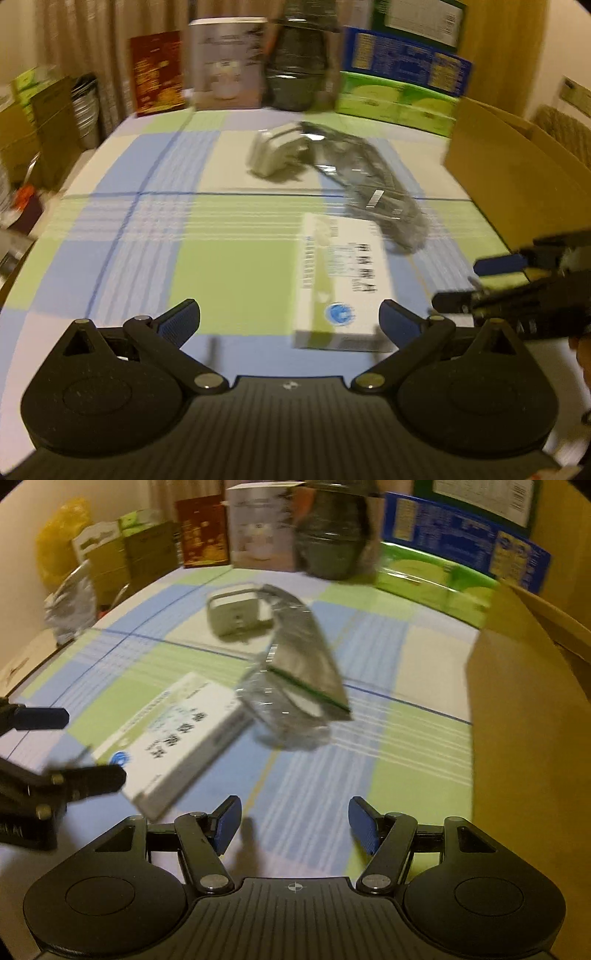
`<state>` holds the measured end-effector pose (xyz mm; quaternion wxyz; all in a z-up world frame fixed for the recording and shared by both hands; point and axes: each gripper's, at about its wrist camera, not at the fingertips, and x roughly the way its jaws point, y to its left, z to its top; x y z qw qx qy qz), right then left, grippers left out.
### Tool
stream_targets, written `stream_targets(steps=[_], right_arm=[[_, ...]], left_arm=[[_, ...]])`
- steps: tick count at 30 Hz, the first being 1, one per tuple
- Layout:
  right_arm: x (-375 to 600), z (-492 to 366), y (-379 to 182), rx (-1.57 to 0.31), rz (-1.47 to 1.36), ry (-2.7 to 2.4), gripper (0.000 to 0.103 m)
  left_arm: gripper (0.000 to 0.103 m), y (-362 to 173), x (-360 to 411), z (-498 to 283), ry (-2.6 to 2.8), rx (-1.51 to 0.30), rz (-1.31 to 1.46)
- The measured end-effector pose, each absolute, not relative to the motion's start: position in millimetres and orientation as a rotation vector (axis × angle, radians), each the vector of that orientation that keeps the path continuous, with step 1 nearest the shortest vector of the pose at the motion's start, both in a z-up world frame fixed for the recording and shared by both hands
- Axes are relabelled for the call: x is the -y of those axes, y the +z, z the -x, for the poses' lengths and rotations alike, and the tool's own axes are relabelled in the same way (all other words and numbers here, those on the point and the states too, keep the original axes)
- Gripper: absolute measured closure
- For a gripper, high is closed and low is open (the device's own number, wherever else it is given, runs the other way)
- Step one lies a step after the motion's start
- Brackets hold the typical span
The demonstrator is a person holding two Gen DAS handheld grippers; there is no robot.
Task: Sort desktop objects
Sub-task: 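Grasp the white tablet box with the left tool while the right tool approaches the wrapped box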
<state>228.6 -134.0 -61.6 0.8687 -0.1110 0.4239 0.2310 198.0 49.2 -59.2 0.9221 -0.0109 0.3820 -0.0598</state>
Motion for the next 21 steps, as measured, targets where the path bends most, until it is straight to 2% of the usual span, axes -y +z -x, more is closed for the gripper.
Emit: stream_targets(steps=[5, 7, 10, 21], right_arm=[[137, -233, -62, -0.886, 0.223, 0.462, 0.041], [136, -237, -60, -0.880, 0.197, 0.455, 0.040], [137, -242, -59, -0.875, 0.138, 0.470, 0.030], [130, -280, -59, -0.859, -0.188, 0.561, 0.025]], left_arm=[[0.005, -70, -28, -213, -0.200, -0.805, -0.037], [0.012, -76, -23, -220, -0.216, -0.821, -0.049], [0.036, -82, -20, -229, -0.227, -0.849, -0.058], [0.036, -64, -65, -240, -0.113, -0.846, -0.067]])
